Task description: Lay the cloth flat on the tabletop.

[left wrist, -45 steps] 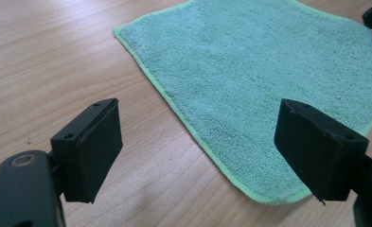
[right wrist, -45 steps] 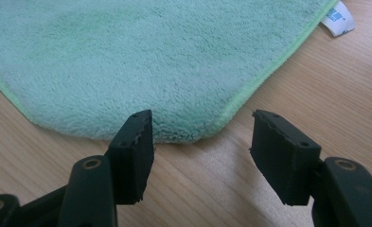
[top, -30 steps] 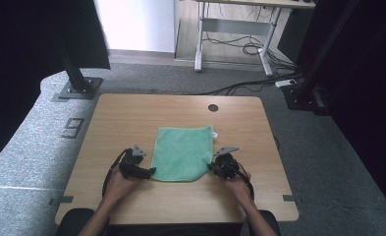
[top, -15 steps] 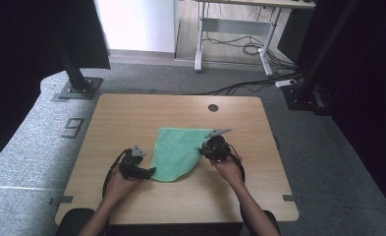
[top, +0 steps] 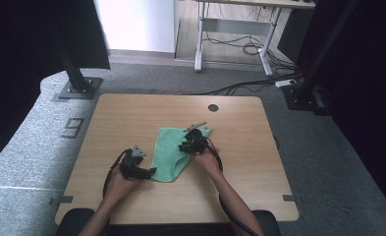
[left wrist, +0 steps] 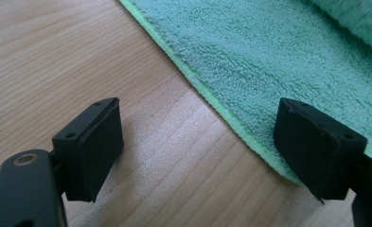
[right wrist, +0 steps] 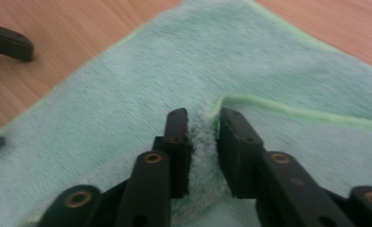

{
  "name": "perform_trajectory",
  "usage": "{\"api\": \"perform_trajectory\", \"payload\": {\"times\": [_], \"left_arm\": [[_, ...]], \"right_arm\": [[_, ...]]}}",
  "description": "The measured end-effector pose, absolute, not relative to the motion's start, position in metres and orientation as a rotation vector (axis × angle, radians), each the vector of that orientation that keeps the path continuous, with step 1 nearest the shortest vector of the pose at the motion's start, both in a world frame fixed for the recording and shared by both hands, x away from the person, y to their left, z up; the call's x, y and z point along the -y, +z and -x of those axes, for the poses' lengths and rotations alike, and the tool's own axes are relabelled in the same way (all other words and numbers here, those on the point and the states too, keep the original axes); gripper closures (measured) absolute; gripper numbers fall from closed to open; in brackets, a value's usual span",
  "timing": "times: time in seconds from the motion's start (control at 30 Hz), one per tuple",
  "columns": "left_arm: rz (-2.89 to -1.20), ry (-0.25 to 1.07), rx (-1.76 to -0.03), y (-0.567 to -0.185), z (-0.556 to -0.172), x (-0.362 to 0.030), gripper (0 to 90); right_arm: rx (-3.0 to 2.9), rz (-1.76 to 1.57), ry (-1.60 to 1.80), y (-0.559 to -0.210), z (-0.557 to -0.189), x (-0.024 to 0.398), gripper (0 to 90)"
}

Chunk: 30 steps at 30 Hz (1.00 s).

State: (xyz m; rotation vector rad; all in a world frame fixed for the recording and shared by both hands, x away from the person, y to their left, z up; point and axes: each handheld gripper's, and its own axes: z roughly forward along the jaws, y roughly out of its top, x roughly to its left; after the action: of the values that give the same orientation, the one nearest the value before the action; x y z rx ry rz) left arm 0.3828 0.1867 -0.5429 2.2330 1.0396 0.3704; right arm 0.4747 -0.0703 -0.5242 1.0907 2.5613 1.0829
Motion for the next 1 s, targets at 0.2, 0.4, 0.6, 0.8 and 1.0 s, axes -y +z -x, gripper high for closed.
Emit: {"api": "perform_trajectory", "payload": {"times": [0.2,0.4,0.6,0.8,1.0], "left_arm": [[-2.229,0.371,-1.040,-0.543,-0.383,-0.187,16.8],[-2.228,0.373,-1.039,-0.543,-0.382,-0.187,16.8],[-2.226,0.374,-1.037,-0.544,-0.382,-0.186,16.7],[-2.223,0.375,-1.038,-0.544,-0.382,-0.186,16.8],[-2.222,0.376,-1.042,-0.544,-0.382,-0.186,16.8]], "right_arm": [[-2.545,-1.032,1.107,-0.513,-0.472,0.064,57.4],[-2.525,-1.027,1.119,-0.500,-0.464,0.079,57.4],[-2.532,-1.039,1.114,-0.507,-0.458,0.088,58.0],[-2.565,-1.040,1.087,-0.524,-0.464,0.078,58.9],[-2.584,-0.987,1.045,-0.533,-0.460,0.063,83.3]]}}
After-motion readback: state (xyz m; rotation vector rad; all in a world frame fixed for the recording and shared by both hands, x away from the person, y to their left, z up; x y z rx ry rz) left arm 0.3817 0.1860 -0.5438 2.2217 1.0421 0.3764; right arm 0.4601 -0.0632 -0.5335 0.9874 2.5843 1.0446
